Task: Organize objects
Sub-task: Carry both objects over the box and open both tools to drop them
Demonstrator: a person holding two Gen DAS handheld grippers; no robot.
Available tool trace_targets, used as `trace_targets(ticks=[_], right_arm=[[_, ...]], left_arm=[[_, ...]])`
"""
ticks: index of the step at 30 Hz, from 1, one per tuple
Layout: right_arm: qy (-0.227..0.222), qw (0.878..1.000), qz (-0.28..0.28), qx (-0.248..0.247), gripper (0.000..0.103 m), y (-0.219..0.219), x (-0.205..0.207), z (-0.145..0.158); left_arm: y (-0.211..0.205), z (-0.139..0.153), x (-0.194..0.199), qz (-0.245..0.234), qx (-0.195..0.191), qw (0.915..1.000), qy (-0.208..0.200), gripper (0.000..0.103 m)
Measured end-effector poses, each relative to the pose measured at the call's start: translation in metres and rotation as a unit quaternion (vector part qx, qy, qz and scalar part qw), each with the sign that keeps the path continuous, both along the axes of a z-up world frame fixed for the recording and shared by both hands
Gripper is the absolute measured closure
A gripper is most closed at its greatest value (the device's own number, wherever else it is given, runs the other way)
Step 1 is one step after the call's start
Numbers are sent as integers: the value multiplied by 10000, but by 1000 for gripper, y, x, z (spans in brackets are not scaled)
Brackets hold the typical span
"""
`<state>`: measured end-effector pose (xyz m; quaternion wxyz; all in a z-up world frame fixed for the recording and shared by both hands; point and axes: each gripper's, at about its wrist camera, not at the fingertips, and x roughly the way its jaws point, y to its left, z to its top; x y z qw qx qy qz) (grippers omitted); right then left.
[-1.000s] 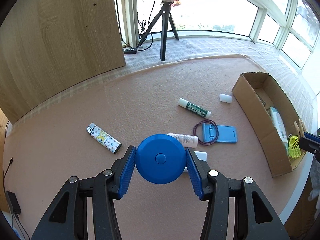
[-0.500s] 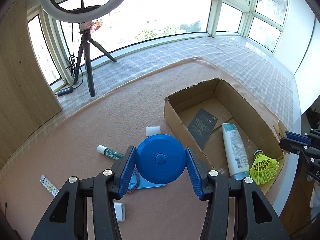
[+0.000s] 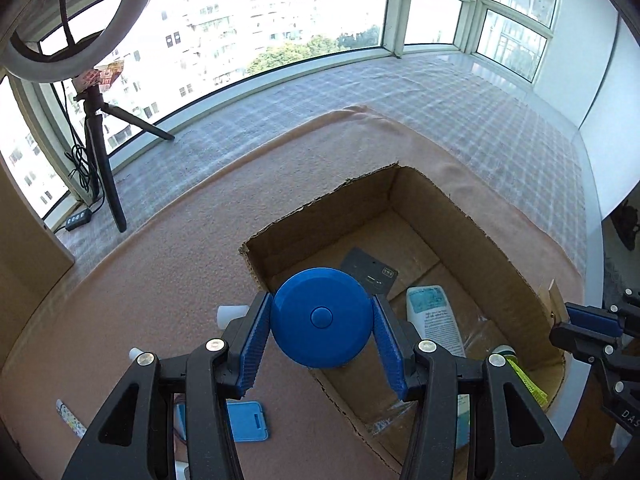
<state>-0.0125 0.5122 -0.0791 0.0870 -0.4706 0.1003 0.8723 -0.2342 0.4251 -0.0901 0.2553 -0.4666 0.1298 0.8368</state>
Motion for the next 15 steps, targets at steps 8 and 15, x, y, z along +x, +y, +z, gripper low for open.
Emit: trace_targets(ticks=[8,15], right_arm=[[-78,9999,58,-58,92,3,-4,-8],[89,9999,40,-57,41,3,-3,-4]], left_arm=[[14,-12,-10,-47,-72,9999,-118,49],[14,-8,-9,-124,64,9999,-67,20]])
